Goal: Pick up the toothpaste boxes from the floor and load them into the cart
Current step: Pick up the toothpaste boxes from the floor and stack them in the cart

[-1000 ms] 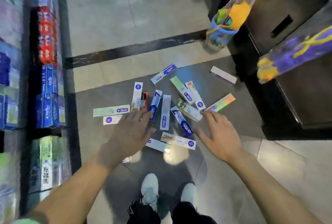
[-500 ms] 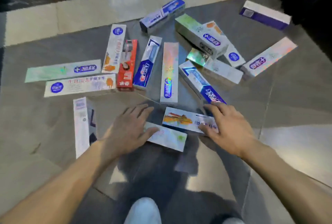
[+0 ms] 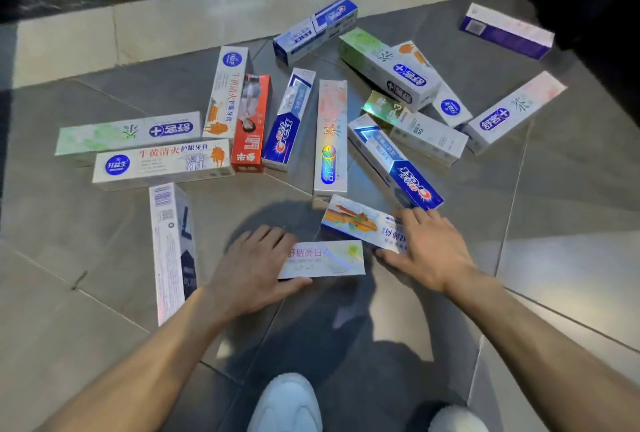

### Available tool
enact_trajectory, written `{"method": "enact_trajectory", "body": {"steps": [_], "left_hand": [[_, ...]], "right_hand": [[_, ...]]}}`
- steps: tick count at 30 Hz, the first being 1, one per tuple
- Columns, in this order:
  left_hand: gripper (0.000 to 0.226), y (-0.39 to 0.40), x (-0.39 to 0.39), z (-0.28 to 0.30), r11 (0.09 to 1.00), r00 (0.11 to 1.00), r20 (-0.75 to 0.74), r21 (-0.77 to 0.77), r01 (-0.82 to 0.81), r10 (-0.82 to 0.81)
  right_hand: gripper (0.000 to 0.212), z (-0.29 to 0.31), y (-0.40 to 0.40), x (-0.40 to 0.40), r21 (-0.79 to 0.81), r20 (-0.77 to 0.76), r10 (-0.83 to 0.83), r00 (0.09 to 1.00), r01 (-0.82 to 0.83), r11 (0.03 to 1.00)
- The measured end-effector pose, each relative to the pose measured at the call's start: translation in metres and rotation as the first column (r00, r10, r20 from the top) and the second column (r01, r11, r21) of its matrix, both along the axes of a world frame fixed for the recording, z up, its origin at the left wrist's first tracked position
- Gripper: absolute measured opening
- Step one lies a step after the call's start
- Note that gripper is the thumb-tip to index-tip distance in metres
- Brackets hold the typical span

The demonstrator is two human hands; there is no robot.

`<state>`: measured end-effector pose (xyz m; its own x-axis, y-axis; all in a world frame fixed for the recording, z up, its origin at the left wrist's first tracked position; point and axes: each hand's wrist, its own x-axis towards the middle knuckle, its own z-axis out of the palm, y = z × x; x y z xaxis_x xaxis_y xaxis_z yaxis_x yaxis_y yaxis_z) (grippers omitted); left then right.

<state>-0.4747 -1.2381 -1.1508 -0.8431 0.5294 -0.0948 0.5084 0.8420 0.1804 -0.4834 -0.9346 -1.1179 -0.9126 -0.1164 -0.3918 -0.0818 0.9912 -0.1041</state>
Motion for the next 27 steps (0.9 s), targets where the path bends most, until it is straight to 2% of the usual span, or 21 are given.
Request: {"method": "enact_trajectory", "body": {"steps": [4, 7, 10, 13, 16, 20, 22, 25, 27], "left_hand": [[0.059, 0.000, 0.004, 0.009, 0.997, 0.998, 0.051, 0.062, -0.038, 0.035], [0.056, 0.004, 0.006, 0.039, 0.952, 0.973, 0.154, 0.228, -0.205, 0.173], [0.058, 0.014, 0.005, 0.092, 0.794, 0.895, 0.300, 0.423, -0.436, 0.331], [0.059, 0.029, -0.001, 0.177, 0.636, 0.834, 0.387, 0.540, -0.551, 0.393], [0.065, 0.047, -0.012, 0.279, 0.524, 0.772, 0.457, 0.568, -0.635, 0.442], [0.058, 0.074, -0.027, 0.438, 0.414, 0.735, 0.494, 0.613, -0.673, 0.464], [0.053, 0.085, -0.028, 0.525, 0.321, 0.725, 0.553, 0.656, -0.683, 0.412], [0.058, 0.103, -0.027, 0.658, 0.215, 0.744, 0.601, 0.717, -0.663, 0.292], [0.061, 0.118, -0.025, 0.742, 0.202, 0.767, 0.578, 0.746, -0.635, 0.278]], "right_hand": [[0.058, 0.013, 0.005, -0.002, -0.067, 0.074, -0.032, 0.997, 0.037, 0.997], [0.056, 0.035, 0.010, -0.002, -0.204, 0.089, -0.166, 0.982, 0.181, 0.962], [0.055, 0.075, 0.008, 0.003, -0.462, 0.114, -0.343, 0.932, 0.355, 0.813], [0.052, 0.143, -0.004, 0.008, -0.639, 0.123, -0.458, 0.880, 0.423, 0.642], [0.054, 0.237, -0.013, 0.008, -0.745, 0.122, -0.485, 0.866, 0.402, 0.532], [0.061, 0.396, -0.020, 0.005, -0.859, 0.126, -0.512, 0.850, 0.352, 0.373], [0.062, 0.485, -0.020, 0.004, -0.901, 0.142, -0.553, 0.821, 0.338, 0.271], [0.063, 0.618, -0.013, 0.003, -0.934, 0.201, -0.575, 0.793, 0.333, 0.132], [0.057, 0.704, -0.005, 0.006, -0.944, 0.188, -0.584, 0.790, 0.309, 0.115]]}}
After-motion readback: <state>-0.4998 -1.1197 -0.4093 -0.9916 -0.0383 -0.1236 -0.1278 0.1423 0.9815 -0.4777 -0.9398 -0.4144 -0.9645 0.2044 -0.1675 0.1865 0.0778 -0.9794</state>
